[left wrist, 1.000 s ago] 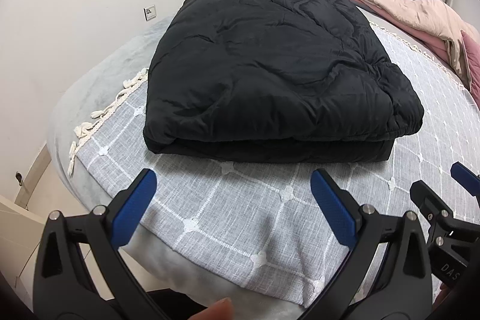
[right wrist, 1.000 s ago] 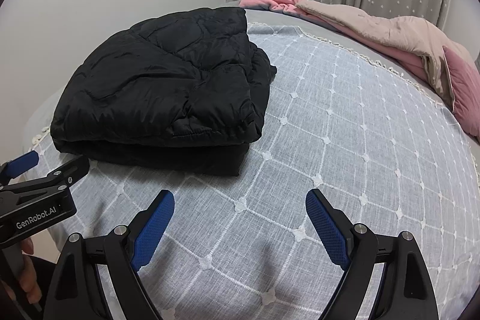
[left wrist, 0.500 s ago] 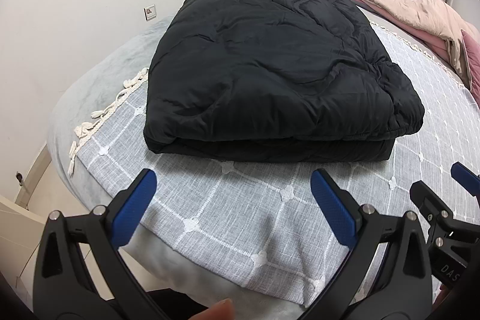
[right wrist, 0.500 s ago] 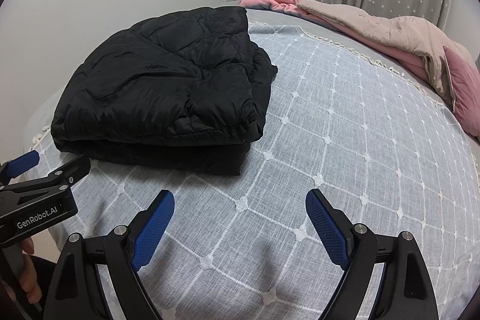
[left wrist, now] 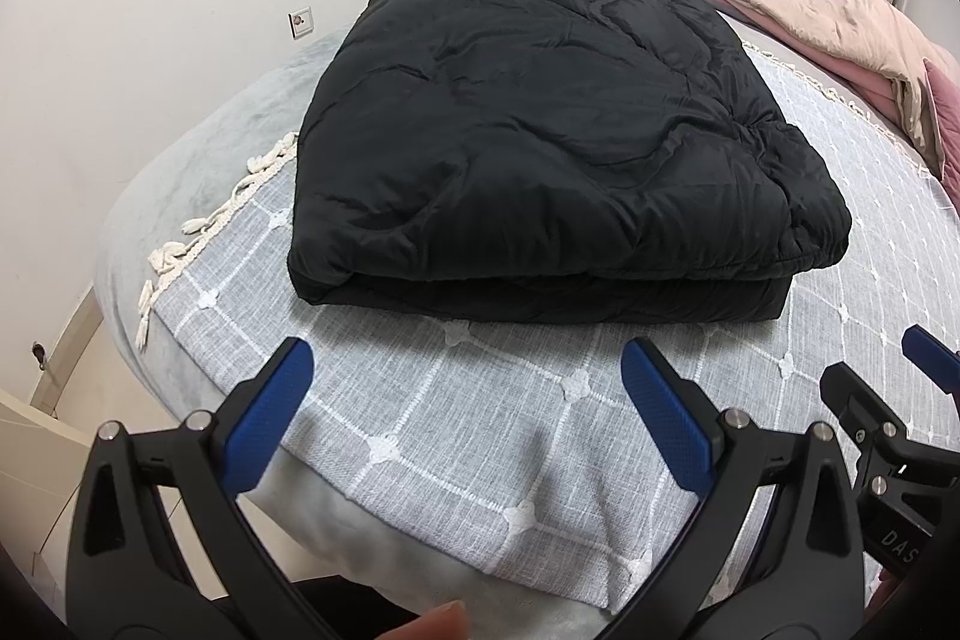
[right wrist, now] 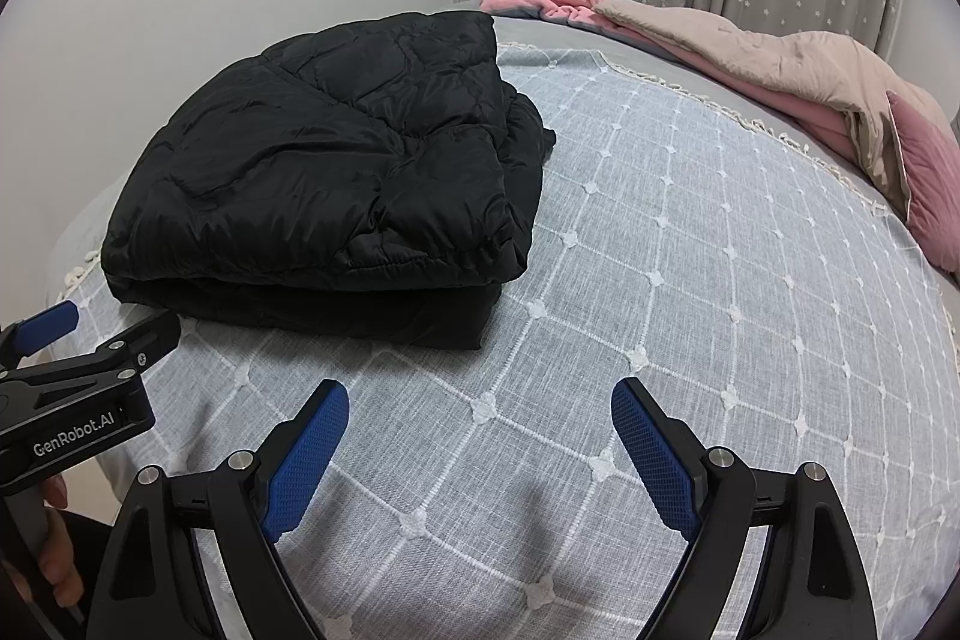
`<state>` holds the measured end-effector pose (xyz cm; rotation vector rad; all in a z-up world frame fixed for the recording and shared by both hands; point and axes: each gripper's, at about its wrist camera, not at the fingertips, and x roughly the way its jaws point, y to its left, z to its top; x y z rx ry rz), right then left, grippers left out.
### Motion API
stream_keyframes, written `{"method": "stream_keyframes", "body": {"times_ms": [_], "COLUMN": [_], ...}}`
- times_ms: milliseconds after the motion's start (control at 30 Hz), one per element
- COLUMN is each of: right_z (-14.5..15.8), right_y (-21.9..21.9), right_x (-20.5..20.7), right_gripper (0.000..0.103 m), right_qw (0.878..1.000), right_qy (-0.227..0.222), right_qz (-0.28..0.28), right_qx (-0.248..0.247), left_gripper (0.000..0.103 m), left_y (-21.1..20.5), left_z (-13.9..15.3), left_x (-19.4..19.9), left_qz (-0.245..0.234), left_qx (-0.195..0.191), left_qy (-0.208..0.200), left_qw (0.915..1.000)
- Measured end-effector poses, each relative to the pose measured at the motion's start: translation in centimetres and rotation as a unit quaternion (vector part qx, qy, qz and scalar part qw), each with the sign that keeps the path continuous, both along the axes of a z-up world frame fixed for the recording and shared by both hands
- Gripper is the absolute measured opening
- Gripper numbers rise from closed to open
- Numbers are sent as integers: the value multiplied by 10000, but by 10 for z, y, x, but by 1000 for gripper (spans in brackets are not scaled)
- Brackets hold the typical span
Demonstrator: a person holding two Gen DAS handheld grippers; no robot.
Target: Fold large clothes
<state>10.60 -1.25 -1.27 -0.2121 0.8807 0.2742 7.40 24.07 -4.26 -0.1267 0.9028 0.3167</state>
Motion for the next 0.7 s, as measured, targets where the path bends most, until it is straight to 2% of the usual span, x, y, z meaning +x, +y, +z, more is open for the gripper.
{"method": "stream_keyframes", "body": {"times_ms": [700], "right_z": [-2], "right_y": [1], "right_x": [-1], "right_gripper": [90], "right_qw": [10000], "right_qy": [16], "right_qz": [3], "right_qx": [12], "left_gripper": [102], "left_y": [-1], "left_z": [-4], "left_x": [0], "left_qz": [-12], "left_qx": [-45], "left_qy": [105], "left_qw": [9999]}}
